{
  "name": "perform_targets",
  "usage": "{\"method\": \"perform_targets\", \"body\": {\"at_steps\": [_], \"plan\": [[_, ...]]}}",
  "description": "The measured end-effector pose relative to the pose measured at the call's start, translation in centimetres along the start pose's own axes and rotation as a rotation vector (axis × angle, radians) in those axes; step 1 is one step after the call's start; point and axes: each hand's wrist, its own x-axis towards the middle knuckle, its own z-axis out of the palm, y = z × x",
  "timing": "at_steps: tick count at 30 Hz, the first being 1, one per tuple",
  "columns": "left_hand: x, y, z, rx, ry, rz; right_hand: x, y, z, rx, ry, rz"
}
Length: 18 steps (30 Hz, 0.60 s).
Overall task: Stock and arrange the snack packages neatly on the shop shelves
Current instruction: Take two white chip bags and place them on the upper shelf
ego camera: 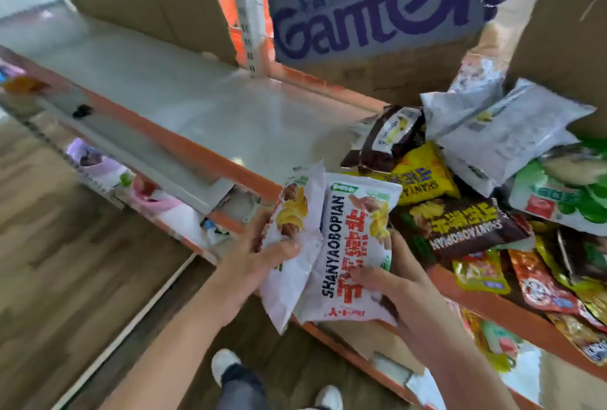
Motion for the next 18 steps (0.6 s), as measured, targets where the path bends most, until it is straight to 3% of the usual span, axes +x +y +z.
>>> {"method": "perform_targets", "body": {"at_steps": [9,15,18], "plan": [[-4.9,-4.2,-10.0,-0.177,0.454,-0.128,7.8,3.0,11.1,-0.272,-0.262,0.147],[-6.7,-5.5,-17.1,-0.254,0.678,-0.191,13.4,5.5,19.6,-0.420,-0.340,0.268],[-7.2,-5.5,-21.0,-0.364,0.709,-0.239,15.8,6.8,24.2,-0.496,-0.361,0.314]]}}
